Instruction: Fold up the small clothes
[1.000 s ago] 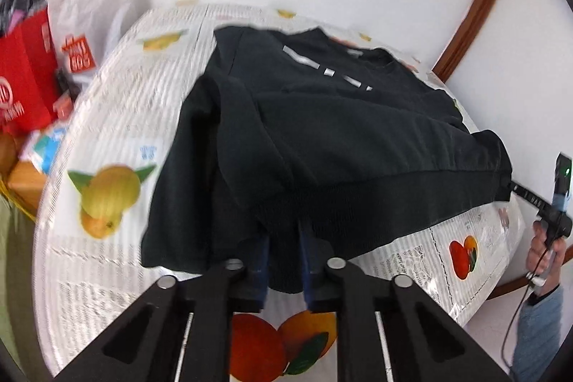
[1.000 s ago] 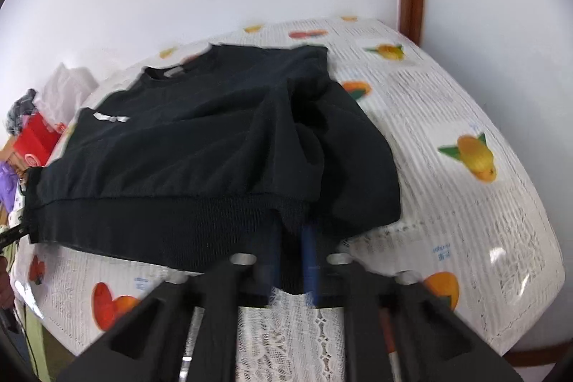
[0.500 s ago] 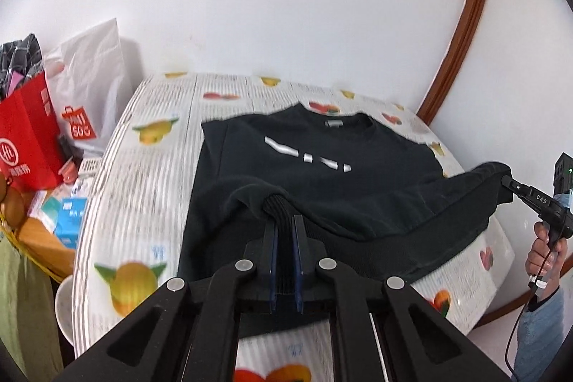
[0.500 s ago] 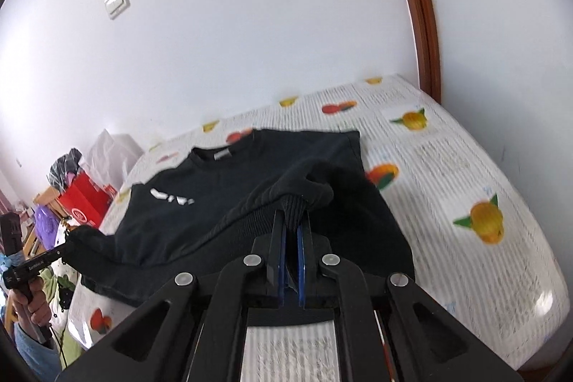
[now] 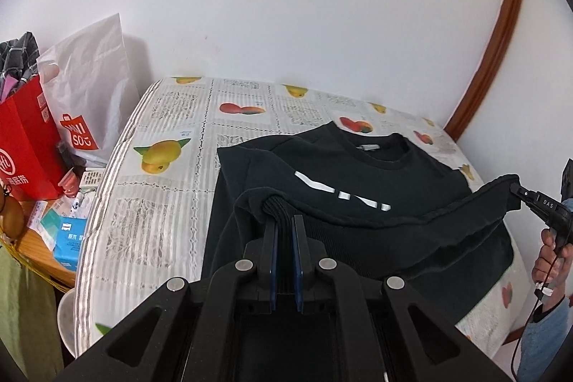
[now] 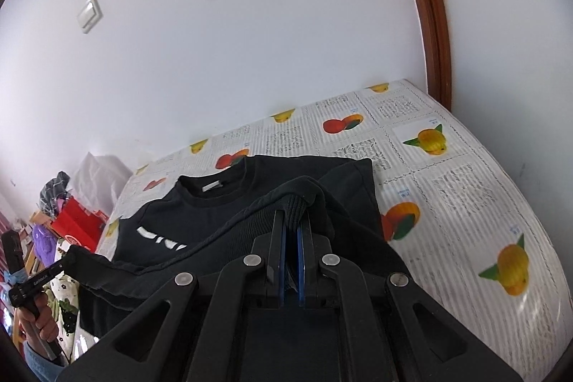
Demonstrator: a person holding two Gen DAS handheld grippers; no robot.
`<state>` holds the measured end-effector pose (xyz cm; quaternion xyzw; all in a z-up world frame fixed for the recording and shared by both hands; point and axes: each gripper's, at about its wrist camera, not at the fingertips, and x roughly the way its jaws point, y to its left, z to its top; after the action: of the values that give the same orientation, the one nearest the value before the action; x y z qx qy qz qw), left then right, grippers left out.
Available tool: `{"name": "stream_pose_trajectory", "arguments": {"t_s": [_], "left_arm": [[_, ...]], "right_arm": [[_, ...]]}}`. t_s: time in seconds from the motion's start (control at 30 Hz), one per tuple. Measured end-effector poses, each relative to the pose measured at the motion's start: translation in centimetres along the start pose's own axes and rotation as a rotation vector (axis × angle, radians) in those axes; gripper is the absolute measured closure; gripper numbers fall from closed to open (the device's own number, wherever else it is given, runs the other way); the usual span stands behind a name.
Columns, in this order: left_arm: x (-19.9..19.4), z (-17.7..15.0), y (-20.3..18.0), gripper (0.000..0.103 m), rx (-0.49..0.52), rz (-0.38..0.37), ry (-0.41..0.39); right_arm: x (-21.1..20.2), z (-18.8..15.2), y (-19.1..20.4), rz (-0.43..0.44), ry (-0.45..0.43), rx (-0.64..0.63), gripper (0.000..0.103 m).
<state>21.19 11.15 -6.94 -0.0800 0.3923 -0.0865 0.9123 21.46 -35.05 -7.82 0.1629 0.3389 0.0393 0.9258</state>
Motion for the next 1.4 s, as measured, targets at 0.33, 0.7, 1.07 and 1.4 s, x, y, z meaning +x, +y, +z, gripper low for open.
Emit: {"name": "stream_pose_trajectory", "arguments": {"t_s": [0.33,0.7,1.07,1.4], "left_arm": [[5.1,0.9,0.6,0.095,0.004,0.029,0.072],[6.7,1.3,1.5,0.091,-0.019,0.004,0.098],[3.2,-0.1,1.1,0.066,-0.004,-0.007,0.064],[0.6,-3.1,-0.2,0.052,0.096,-0.097,0.079]], "right_arm": [[6.5,0.3,-1.5,-0.048,0.086,0.013,0.098],[7.4,0.5,-1.6,-0.127,0.132,0.012,0.091],[3.0,-1.5,2.2,-0.079,0.127,-0.137,0.077],[6.3,-5.7,4.7,-0.057,0.251,-0.252,0.076]]}}
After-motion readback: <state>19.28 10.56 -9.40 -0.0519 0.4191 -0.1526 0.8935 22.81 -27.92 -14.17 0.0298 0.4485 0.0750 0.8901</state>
